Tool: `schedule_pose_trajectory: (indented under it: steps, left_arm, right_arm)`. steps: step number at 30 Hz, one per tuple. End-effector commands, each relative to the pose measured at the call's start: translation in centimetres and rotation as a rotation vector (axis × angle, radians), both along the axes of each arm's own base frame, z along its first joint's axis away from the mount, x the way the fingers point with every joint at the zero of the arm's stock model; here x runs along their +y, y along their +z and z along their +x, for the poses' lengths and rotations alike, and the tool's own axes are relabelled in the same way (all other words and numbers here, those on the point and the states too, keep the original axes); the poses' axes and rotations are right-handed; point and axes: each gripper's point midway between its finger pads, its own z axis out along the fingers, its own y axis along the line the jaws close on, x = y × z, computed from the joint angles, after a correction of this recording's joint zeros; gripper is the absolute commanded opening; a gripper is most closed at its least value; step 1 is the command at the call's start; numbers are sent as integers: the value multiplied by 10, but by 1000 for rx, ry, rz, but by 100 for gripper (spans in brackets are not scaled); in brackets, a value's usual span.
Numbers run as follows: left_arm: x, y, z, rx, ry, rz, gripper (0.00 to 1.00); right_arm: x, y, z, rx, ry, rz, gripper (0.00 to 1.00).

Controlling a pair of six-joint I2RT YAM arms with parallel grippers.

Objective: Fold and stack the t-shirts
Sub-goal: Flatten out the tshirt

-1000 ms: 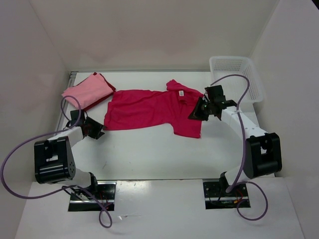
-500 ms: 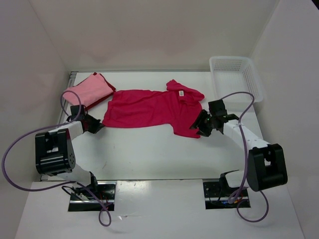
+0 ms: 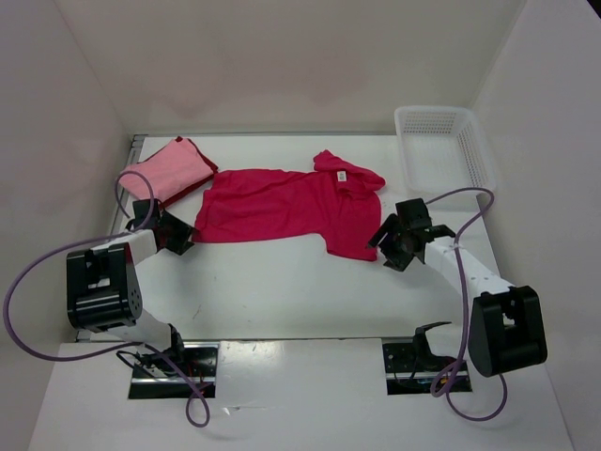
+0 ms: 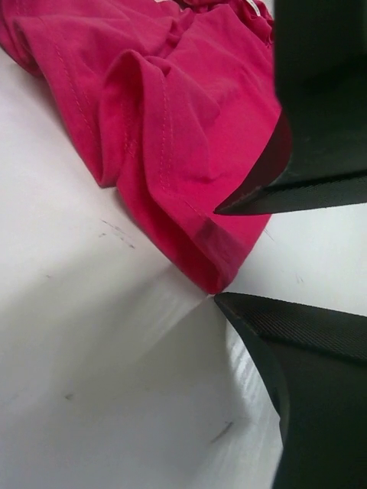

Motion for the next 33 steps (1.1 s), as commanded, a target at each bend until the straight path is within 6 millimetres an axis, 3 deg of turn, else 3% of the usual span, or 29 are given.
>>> schedule_pose_trajectory:
  steps: [1,6,9,10,14,18,26,33]
  left_arm:
    - [-2,6,-2,-31,-1,-1,51]
    - [-3,-3,-4,-3,6,-14,44]
    - [-3,-3,-4,-2,7,-14,35]
    - [-1,-3,-4,-1,12,-7,27]
    - [0,2,-4,-11,18,3,12]
    - [0,14,2,-39,12,2,5]
    - [-4,21,3,-56,-32,2,2]
    - [-7,28,-1,-69,-44,18,2]
  right_arm:
    - [-7,-7,1,0,-54,-11,74]
    - [-4,-14,-6,9,-42,9,72]
    - [-6,-11,-5,-4,-48,1,69]
    - [-7,-12,-4,-4,-60,-2,68]
    - [-20,-18,-8,20,-120,-36,63]
    - [-23,-24,-6,28,-131,-38,62]
    - [-2,-46,5,41,-41,43,49]
    - [-6,-39,25,10,-39,8,45]
